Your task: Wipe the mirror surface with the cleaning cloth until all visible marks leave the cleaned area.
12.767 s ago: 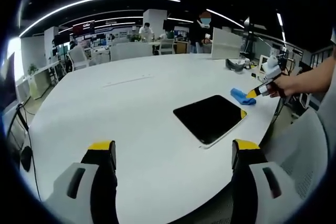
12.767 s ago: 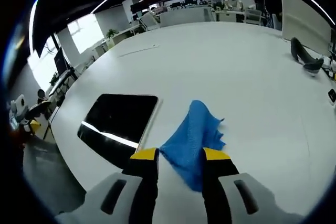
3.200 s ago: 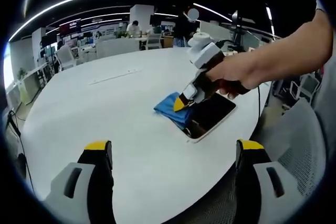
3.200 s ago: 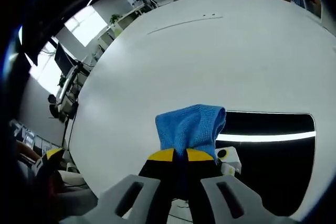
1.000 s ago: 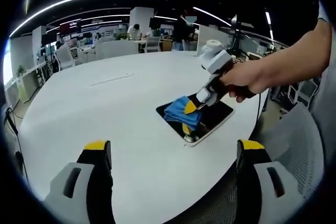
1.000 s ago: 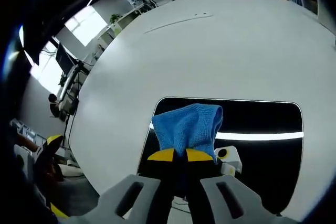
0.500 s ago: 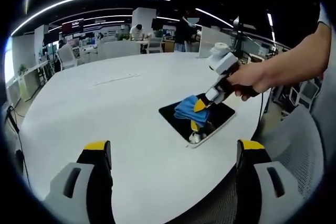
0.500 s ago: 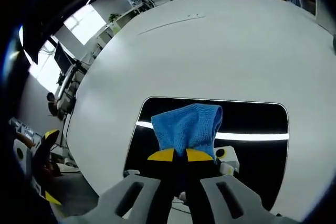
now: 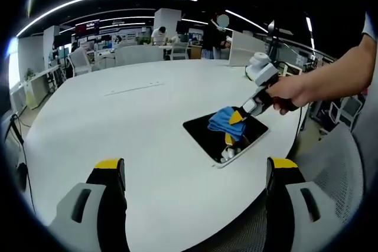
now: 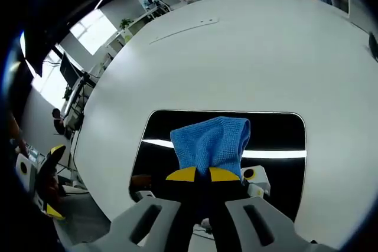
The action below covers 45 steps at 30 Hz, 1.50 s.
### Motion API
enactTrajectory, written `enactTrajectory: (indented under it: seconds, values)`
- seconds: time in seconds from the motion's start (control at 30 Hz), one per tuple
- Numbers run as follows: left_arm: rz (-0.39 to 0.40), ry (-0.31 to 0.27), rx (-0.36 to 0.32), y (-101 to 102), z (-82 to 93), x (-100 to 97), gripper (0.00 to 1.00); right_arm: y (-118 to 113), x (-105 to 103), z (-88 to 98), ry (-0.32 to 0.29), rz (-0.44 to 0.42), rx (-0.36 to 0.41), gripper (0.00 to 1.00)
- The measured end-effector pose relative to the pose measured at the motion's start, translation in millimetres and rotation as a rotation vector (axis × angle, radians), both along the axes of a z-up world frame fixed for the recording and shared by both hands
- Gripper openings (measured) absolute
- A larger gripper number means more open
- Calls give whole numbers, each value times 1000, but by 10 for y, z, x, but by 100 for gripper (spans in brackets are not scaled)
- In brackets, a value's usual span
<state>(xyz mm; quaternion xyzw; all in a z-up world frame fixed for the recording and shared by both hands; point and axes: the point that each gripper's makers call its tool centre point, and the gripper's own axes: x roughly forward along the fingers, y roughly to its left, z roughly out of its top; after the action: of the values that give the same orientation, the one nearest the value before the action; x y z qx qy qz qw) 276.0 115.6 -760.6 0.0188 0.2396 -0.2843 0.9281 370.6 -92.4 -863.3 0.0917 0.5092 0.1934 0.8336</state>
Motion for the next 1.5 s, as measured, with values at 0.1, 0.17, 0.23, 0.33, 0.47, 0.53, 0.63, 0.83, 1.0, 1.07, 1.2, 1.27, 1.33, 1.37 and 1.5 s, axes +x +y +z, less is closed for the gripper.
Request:
enactTrajectory:
  seconds: [0.1,0.17,0.23,0.33,0.47,0.53,0.63,0.83,1.0,1.07,1.2,1.27,1.33,1.37,1.5]
  values:
    - [-1,6,-9,-19,-2,-5,99,-69,4,-2,0,-2,-3,0]
    - [-23,9,-28,-84,0,-21,99,-116,11,-2,0,-7,-5,0]
    - [-29,20,-34,-113,-11,-28,99,-165,17,-4,-1,-9,-8,0]
    - [-35,37,-44,-143,-28,-43,99,-221,18,-3,0,-13,-8,0]
    - [-39,19,-52,-167,3,-45,99,-313,8,-3,-1,-20,-15,0]
    - [-41,-7,-45,-171,40,-40,99,-355,-3,-3,0,-26,-14,0]
    - [-43,0,-60,-186,49,-45,99,-414,-13,-1,3,-30,-17,0]
    - [-44,-1,-71,-175,75,-56,99,-492,-13,-21,2,-23,-25,0]
    - [-35,-12,-107,-140,137,-50,99,-553,-18,-21,2,-24,-31,0]
    - [-32,-4,-128,-129,152,-57,99,-561,-30,-18,3,-26,-31,0]
    - [-30,-13,-126,-126,153,-53,99,-610,-51,-25,-1,-26,-41,0]
    - [-34,-15,-123,-133,156,-59,99,-645,-66,-24,0,-34,-39,0]
    - [-33,-22,-124,-132,173,-56,99,-675,-61,-31,0,-37,-40,0]
    - [-32,-24,-126,-129,179,-55,99,-686,-54,-35,0,-36,-43,0]
    - [-30,-30,-126,-124,185,-44,99,-743,-61,-31,-2,-41,-50,0]
